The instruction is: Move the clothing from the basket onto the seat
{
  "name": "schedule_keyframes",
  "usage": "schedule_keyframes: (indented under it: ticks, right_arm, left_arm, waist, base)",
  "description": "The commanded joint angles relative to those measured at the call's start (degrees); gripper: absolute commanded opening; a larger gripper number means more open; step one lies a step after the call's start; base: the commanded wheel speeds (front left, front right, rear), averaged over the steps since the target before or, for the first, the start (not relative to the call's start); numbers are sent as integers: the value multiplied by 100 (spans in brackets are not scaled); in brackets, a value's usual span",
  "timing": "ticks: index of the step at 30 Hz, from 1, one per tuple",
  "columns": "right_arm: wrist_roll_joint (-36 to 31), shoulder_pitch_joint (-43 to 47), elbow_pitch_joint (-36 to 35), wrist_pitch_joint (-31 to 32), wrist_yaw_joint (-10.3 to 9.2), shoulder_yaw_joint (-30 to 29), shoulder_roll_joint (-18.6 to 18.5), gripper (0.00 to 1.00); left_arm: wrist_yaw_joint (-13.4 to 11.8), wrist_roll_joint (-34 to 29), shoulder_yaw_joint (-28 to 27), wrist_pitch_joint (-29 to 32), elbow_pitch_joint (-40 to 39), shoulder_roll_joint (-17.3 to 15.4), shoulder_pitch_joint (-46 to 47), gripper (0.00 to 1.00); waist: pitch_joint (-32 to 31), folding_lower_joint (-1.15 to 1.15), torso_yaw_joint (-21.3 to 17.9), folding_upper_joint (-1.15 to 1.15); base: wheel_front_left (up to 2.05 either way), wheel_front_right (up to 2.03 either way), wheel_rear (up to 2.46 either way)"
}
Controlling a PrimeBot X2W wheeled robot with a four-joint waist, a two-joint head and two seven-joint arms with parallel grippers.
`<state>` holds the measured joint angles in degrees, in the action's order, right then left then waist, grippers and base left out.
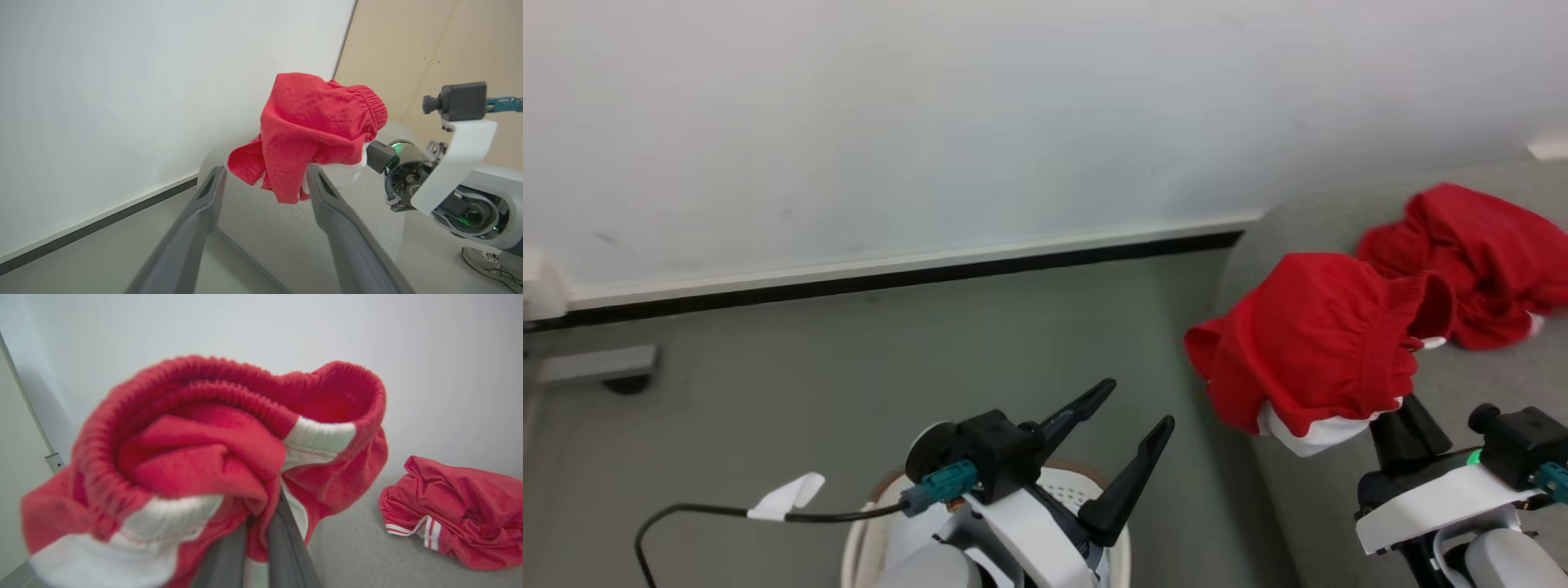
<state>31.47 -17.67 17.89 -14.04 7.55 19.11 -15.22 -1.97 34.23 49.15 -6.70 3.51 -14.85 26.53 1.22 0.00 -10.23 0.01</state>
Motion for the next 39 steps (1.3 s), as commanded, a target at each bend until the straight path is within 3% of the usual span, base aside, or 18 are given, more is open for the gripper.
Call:
schedule_keyframes:
  ticks: [1, 10, 18, 26, 34, 39]
  right_arm:
    - [-43, 93, -117, 47, -13, -100, -4, 0]
    - [-228, 490, -681, 269, -13, -661, 150, 0]
    - [-282, 701, -945, 331, -13, -851, 280, 0]
    - [-112, 490, -981, 543, -13, -1116, 239, 0]
    - [225, -468, -689, 853, -13, -1862, -211, 0]
    - [454, -1159, -125, 1118, -13, -2508, -550, 0]
  left_arm:
    - [4, -88, 1, -71, -14, -37, 72, 100]
    - [17, -336, 81, -255, 48, -81, 186, 100]
    - [26, -365, 179, -221, 61, -96, 167, 100]
    - [42, -411, 214, -139, -5, -166, 322, 100]
    - [75, -480, 193, 164, -224, -380, 665, 100]
    - [159, -644, 229, 464, -429, -590, 978, 100]
  waist:
    - [245, 0, -502, -1]
    - [498, 0, -1449, -1]
    - [623, 0, -1829, -1]
    - [900, 0, -1779, -1]
    - [1685, 0, -1512, -1]
    - [2314, 0, -1209, -1]
  base:
    - [0, 0, 0]
    - [0, 0, 0]
    - [0, 0, 0]
    - [0, 0, 0]
    - [0, 0, 0]
    - [0, 0, 0]
